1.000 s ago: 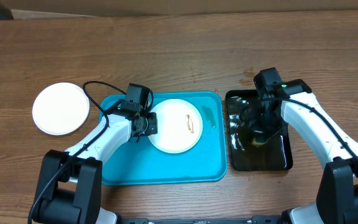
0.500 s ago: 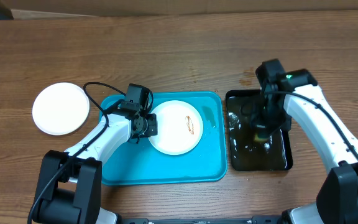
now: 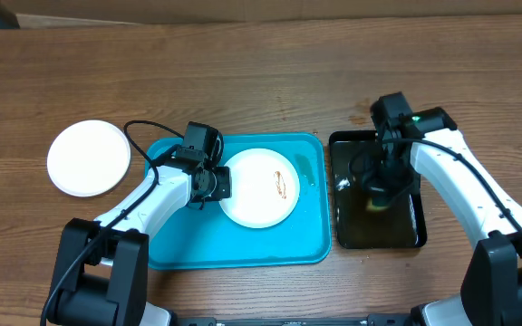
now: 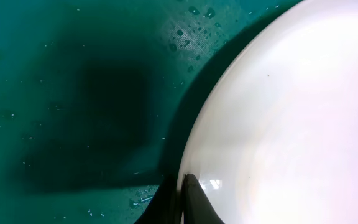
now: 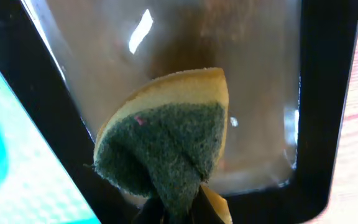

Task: Clean dirty plates on tray and stack at the side
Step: 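Rub the held sponge in the black tray water with right gripper, then carry the wet sponge with right gripper onto the white plate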

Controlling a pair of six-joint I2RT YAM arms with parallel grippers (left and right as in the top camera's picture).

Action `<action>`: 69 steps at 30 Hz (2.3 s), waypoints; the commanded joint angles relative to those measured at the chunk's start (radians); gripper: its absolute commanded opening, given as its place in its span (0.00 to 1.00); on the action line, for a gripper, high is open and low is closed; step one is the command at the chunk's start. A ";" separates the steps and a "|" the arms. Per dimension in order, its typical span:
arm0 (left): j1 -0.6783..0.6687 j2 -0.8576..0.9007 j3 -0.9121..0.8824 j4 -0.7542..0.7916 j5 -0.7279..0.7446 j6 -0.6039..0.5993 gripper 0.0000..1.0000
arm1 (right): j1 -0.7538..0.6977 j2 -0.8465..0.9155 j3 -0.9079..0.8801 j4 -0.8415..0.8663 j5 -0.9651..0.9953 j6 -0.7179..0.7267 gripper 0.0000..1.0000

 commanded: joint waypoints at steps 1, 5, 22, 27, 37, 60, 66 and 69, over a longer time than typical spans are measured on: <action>-0.004 0.011 -0.012 -0.006 0.010 0.023 0.04 | 0.005 -0.011 0.042 0.003 -0.016 0.006 0.04; -0.004 0.011 -0.012 -0.002 0.010 0.023 0.04 | 0.005 -0.011 0.045 0.053 -0.151 -0.023 0.04; -0.004 0.011 -0.012 0.023 0.033 0.023 0.04 | 0.420 0.029 0.045 0.558 0.077 -0.048 0.04; -0.004 0.011 -0.012 0.024 0.033 0.023 0.04 | 0.516 0.117 0.045 0.680 0.249 -0.048 0.04; -0.004 0.011 -0.012 0.024 0.033 0.023 0.04 | 0.531 0.211 0.045 0.782 0.370 0.143 0.04; -0.004 0.011 -0.012 0.024 0.033 0.023 0.04 | 0.548 0.314 0.040 0.729 0.333 0.357 0.04; -0.004 0.011 -0.012 0.024 0.033 0.023 0.04 | 0.548 0.302 0.043 0.716 0.262 0.350 0.04; -0.004 0.011 -0.012 0.024 0.033 0.023 0.04 | 0.542 0.266 0.059 0.713 0.248 0.296 0.04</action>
